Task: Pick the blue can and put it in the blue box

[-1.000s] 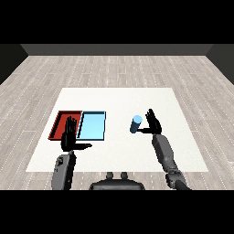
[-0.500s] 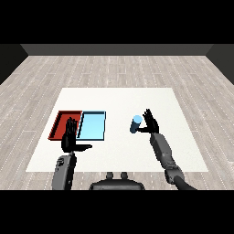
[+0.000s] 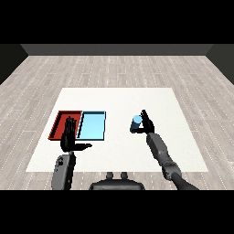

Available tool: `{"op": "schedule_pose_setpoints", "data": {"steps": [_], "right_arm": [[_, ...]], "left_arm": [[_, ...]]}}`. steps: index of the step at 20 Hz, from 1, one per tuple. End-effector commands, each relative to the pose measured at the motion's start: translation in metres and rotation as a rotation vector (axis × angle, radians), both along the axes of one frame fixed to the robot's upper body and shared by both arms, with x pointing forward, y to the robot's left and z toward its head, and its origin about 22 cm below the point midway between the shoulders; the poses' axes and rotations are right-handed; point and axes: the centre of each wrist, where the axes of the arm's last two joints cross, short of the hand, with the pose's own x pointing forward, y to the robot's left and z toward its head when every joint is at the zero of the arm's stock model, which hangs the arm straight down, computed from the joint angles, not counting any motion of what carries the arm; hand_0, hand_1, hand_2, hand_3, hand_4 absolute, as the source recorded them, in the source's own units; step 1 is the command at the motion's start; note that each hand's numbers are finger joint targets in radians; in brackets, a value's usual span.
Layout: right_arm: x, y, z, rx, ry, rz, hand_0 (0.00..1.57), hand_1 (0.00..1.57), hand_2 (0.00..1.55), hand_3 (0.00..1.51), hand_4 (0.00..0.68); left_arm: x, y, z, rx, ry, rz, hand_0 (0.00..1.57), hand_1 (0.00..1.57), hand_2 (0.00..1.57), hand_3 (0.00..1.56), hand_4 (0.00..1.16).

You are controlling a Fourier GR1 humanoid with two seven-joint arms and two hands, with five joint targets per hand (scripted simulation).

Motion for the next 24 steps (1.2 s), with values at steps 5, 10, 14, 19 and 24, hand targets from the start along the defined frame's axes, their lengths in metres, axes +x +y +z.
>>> {"op": "schedule_pose_setpoints", "data": {"steps": [5,10,14,19,24], "right_arm": [[0.023,0.006,0.021,0.015,-0.013,-0.001,0.0,0.0,0.0,0.0,0.0],[0.01,-0.01,0.008,-0.017,-0.004,0.022,0.0,0.0,0.0,0.0,0.0],[0.014,0.017,0.004,0.008,0.001,0.049,0.0,0.0,0.0,0.0,0.0],[0.006,0.025,-0.003,0.005,0.021,0.061,0.0,0.0,0.0,0.0,0.0],[0.022,0.028,0.014,-0.076,0.003,-0.024,1.06,1.06,1.22,1.13,0.177]], "left_arm": [[0.008,0.012,0.014,0.02,0.003,-0.008,0.0,0.0,0.0,0.0,0.0],[-0.004,0.0,0.021,-0.007,0.006,-0.007,0.0,0.0,0.0,0.0,0.0],[-0.012,-0.008,0.001,0.004,0.002,-0.006,0.0,0.0,0.0,0.0,0.0],[0.004,0.001,-0.002,-0.025,0.012,-0.018,0.0,0.0,0.0,0.0,0.0],[-0.003,-0.009,-0.016,0.011,-0.012,-0.005,0.0,0.0,0.0,0.0,0.0]]}}
